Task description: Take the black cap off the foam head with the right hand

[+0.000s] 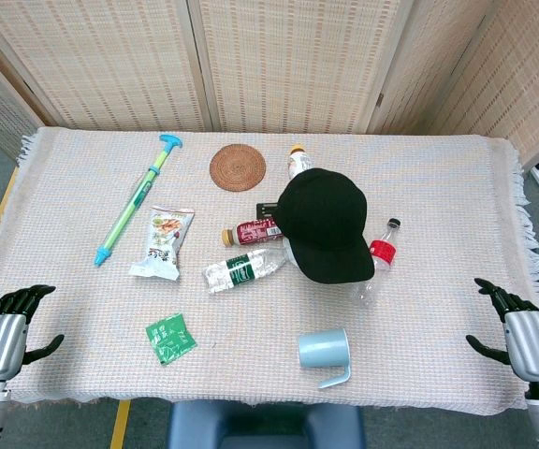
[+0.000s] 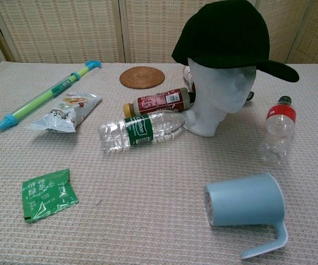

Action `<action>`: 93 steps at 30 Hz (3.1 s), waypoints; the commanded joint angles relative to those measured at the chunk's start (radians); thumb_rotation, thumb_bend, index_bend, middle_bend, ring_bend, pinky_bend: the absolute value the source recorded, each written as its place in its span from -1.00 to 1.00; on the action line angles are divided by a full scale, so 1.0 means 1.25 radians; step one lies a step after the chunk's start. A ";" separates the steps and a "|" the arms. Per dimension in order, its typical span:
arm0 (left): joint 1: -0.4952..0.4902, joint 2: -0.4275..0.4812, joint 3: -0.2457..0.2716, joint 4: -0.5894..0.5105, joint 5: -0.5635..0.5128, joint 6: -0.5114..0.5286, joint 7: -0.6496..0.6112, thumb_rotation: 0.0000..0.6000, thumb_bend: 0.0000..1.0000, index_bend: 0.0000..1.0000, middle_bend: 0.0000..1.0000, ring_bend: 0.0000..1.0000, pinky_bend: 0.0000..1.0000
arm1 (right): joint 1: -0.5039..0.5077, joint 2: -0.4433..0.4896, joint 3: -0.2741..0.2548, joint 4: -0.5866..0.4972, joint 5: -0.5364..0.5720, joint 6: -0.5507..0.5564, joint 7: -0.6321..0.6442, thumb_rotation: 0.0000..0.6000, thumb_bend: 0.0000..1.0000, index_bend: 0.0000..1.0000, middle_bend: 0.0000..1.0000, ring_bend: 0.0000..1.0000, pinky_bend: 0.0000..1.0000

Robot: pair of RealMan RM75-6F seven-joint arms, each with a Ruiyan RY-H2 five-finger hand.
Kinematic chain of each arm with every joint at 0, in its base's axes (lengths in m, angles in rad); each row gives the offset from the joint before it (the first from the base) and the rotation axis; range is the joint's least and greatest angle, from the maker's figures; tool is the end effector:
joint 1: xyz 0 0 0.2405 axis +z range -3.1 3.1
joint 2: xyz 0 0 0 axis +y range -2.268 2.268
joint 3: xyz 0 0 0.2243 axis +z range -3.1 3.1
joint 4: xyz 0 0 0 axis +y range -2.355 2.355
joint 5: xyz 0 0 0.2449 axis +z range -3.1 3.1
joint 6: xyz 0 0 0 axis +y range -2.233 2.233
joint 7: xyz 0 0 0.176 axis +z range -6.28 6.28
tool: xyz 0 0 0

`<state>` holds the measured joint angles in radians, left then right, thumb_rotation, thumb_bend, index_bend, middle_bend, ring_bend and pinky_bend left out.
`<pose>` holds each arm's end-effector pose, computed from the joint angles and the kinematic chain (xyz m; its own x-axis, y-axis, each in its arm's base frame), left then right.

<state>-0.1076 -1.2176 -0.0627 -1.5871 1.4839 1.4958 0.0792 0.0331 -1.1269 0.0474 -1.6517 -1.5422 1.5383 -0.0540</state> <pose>-0.2839 0.2225 0.0903 0.3977 -0.0241 0.9172 0.9173 -0.0142 -0.3981 -0.2862 -0.1971 0.1121 0.4035 0.0268 0.9146 -0.9149 -0.0048 0.4037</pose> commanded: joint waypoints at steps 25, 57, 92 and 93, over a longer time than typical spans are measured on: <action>-0.003 0.006 0.002 -0.012 0.018 0.009 -0.007 1.00 -0.57 -0.50 -0.47 -0.53 -0.52 | 0.113 -0.071 0.057 -0.018 -0.093 -0.040 -0.051 1.00 -0.97 -0.48 0.58 0.65 0.99; 0.008 0.027 0.003 -0.009 0.017 0.021 -0.027 1.00 -0.56 -0.50 -0.47 -0.53 -0.52 | 0.298 -0.366 0.151 0.172 -0.037 -0.070 -0.003 1.00 -0.13 0.36 0.75 0.79 1.00; -0.005 0.021 -0.002 -0.004 0.019 0.009 -0.031 1.00 -0.57 -0.52 -0.47 -0.54 -0.53 | 0.468 -0.450 0.349 0.373 0.098 -0.068 0.032 1.00 0.19 0.76 0.86 0.86 1.00; -0.006 0.021 -0.002 -0.005 0.019 0.008 -0.030 1.00 -0.56 -0.52 -0.47 -0.54 -0.53 | 0.482 -0.452 0.358 0.390 0.109 -0.081 0.034 1.00 0.20 0.76 0.86 0.86 1.00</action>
<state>-0.1145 -1.1911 -0.0657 -1.5929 1.5073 1.5061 0.0420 0.6130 -1.6893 0.4758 -1.1935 -1.4270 1.4608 -0.0133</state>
